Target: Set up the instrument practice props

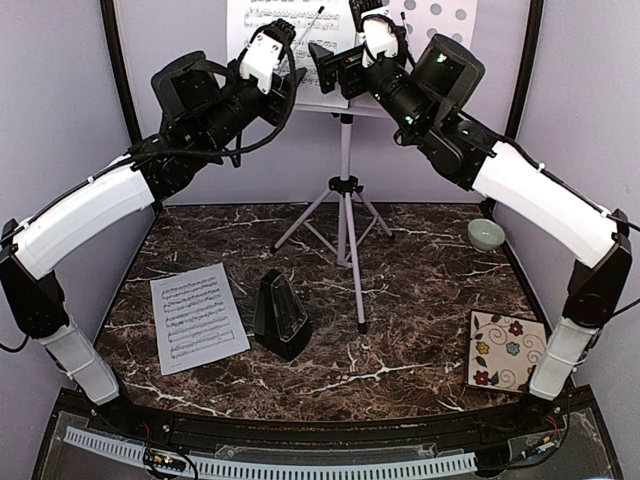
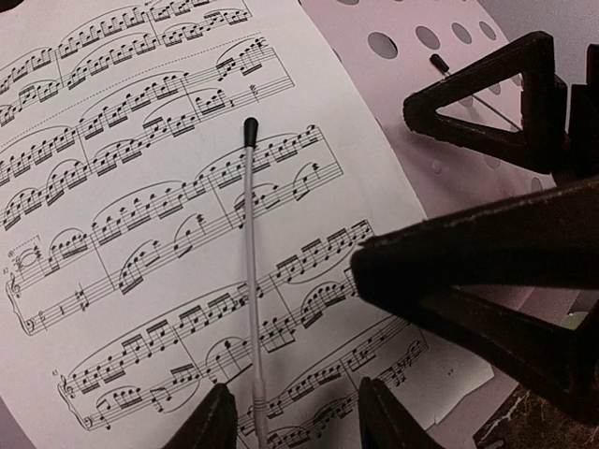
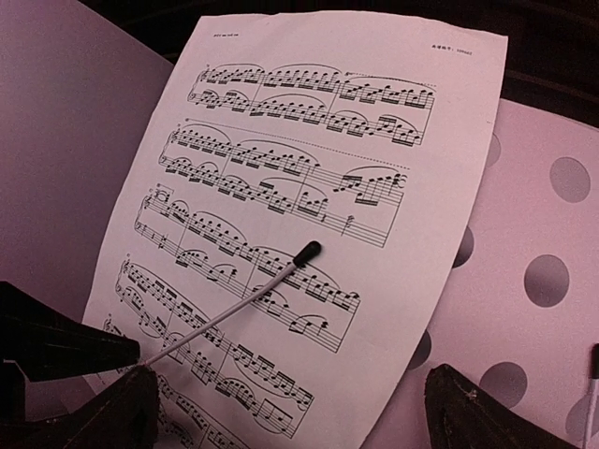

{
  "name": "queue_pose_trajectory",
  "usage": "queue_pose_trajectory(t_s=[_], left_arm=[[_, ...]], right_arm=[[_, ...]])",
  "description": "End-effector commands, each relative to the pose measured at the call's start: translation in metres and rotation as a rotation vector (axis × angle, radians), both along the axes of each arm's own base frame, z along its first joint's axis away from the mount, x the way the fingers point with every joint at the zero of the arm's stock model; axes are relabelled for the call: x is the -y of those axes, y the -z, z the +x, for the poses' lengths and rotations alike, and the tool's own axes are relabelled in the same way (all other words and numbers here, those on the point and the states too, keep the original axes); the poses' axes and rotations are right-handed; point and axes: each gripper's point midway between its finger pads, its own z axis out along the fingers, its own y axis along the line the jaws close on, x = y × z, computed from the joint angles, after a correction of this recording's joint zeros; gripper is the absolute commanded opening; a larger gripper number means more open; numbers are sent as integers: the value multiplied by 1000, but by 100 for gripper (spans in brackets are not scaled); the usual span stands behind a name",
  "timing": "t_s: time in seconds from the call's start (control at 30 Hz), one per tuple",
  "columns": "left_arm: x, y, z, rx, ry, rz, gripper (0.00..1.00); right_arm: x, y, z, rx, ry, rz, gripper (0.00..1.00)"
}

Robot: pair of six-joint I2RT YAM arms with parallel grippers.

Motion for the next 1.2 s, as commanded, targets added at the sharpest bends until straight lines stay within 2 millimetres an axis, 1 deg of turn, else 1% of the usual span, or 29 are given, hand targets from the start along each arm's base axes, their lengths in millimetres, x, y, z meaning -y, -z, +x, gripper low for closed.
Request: queue_pose_trajectory(t_s=[0.0, 0.03, 0.13, 0.23, 0.3, 0.33, 0.4, 0.47, 0.57, 0.6, 0.7, 0.73, 0.87, 1.0, 1.17], left_arm=[[-21, -19, -25, -21, 29, -44, 50], [-25, -18, -25, -45, 19, -51, 54], [-44, -14, -28, -127, -20, -83, 71], [-63, -1, -31, -238, -40, -129, 85], [-81, 10, -29, -315, -65, -175, 89], [-90, 16, -29, -357, -75, -204, 90], [-109, 31, -31, -441, -84, -267, 91], [-128, 49, -33, -526, -95, -336, 92], [-153, 85, -34, -677, -114, -450, 91], [-162, 101, -32, -731, -130, -486, 91], [-182, 148, -32, -899, -162, -615, 89], [-189, 168, -32, -953, -190, -654, 88], [-221, 221, -37, -1097, -290, -782, 86], [-255, 277, -43, -1266, -408, -890, 85], [-305, 324, -44, -1338, -521, -972, 85]], right_arm=[[32, -49, -30, 92, -10, 103, 100], [33, -52, -33, 96, -20, 111, 100], [37, -57, -42, 90, -59, 123, 100], [41, -58, -52, 67, -113, 133, 100], [35, -47, -52, 20, -152, 123, 100], [45, -54, -61, 6, -172, 142, 100], [48, -46, -62, -65, -194, 158, 100], [52, -32, -60, -142, -202, 168, 100], [53, -6, -60, -263, -232, 170, 100], [53, 2, -61, -310, -247, 175, 99], [48, 35, -62, -449, -274, 146, 97], [46, 48, -62, -498, -276, 135, 96], [47, 87, -64, -622, -269, 101, 96], [47, 122, -66, -706, -259, 62, 95], [38, 162, -69, -784, -270, -9, 95]])
